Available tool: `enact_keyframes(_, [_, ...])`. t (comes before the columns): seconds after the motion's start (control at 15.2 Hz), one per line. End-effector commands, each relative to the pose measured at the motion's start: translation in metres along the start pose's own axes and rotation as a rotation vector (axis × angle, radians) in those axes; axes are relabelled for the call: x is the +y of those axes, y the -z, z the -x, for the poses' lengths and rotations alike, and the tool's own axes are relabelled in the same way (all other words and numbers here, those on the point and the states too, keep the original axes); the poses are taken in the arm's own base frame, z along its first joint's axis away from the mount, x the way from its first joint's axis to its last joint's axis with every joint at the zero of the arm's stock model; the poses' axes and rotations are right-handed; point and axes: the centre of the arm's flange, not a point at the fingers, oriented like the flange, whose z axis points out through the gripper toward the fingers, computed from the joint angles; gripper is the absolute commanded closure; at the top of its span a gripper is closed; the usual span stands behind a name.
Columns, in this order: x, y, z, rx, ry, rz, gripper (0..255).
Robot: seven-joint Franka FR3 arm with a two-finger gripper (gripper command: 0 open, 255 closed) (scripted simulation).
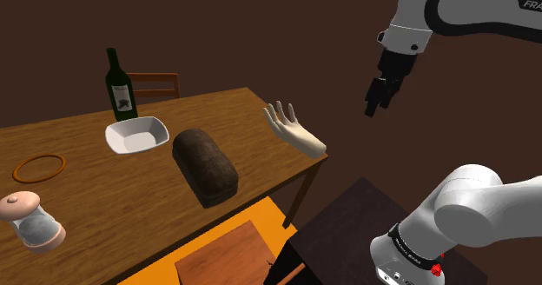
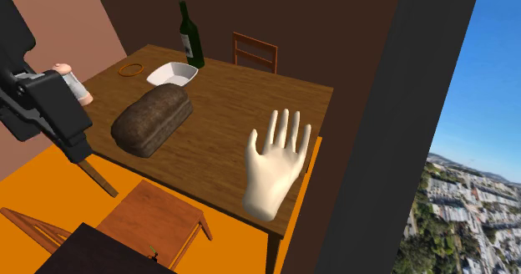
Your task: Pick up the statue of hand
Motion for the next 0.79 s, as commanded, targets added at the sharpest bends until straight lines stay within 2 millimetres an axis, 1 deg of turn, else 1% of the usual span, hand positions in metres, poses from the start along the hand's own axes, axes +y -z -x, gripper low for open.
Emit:
enact_keyframes(0.0, [0.000, 0.000, 0.000, 0.000, 0.000, 0.000, 0])
enact_keyframes(0.73, [0.039, -0.078, -0.111, 0.040, 0.066, -0.025, 0])
